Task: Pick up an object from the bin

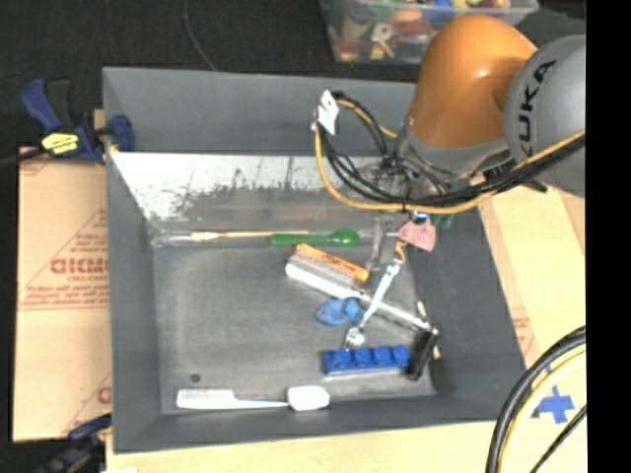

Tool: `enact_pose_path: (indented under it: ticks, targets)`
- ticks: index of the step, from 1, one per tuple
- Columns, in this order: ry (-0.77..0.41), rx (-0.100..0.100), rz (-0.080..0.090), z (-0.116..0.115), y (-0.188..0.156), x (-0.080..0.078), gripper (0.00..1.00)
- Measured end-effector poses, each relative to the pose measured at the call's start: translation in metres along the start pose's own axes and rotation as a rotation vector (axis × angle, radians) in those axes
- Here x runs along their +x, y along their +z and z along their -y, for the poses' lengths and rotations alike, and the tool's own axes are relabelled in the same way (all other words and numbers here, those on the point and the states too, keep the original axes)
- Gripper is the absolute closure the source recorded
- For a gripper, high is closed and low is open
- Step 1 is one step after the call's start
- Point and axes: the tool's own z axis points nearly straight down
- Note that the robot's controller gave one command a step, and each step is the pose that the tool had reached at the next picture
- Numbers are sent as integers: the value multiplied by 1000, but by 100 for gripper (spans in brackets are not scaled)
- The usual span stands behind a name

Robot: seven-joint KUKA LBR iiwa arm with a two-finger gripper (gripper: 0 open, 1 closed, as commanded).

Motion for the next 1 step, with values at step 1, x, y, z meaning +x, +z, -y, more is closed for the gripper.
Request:
enact_pose_path:
  ticks: [1]
  targets:
    - [0,1,8,0,-5,-1,0]
